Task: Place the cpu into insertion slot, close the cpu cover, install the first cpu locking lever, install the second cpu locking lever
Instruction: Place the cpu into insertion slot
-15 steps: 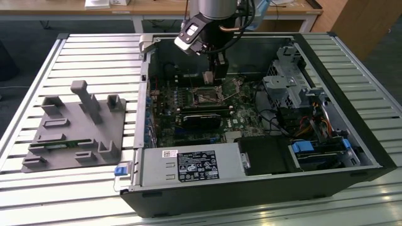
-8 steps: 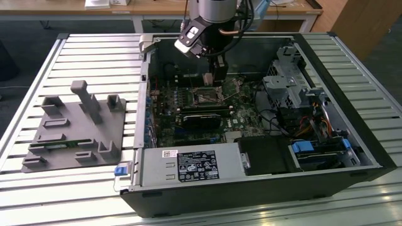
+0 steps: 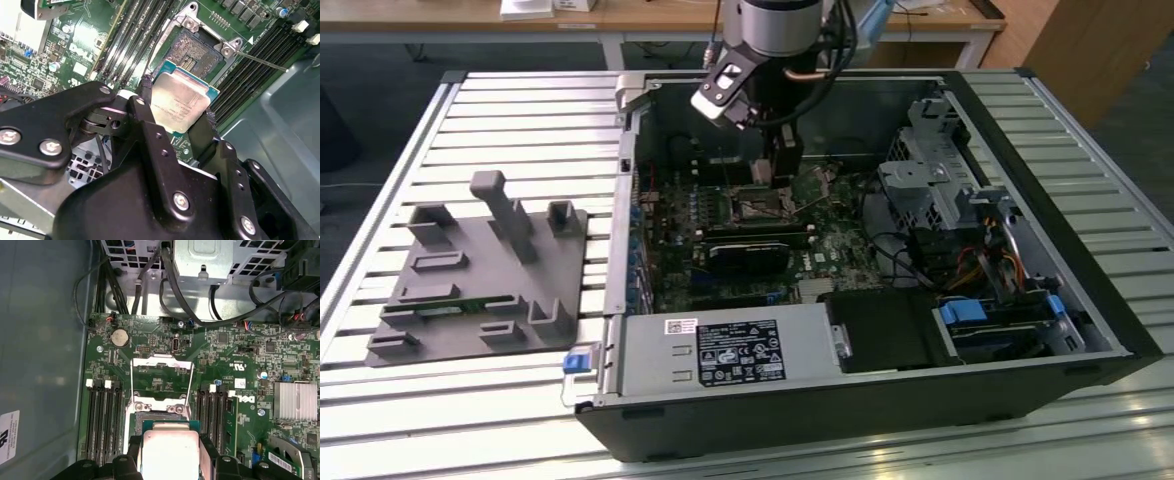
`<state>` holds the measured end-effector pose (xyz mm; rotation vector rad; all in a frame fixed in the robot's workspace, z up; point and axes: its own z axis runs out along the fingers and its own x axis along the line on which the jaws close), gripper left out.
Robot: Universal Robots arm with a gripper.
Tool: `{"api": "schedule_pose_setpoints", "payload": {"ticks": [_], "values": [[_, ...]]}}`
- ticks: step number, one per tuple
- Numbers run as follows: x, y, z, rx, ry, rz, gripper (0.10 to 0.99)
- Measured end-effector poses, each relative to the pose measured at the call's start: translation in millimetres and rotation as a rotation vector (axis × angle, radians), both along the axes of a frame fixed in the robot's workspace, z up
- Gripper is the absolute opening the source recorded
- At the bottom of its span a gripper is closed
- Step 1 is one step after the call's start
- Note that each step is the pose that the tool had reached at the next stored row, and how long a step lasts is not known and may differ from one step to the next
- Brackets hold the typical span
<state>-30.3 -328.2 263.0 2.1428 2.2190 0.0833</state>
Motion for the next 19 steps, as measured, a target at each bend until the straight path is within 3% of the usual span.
{"api": "schedule_pose_setpoints", "payload": {"ticks": [19], "values": [[0.0, 2.5, -12.8, 0.000, -0.0001, 0.000, 0.541]]}}
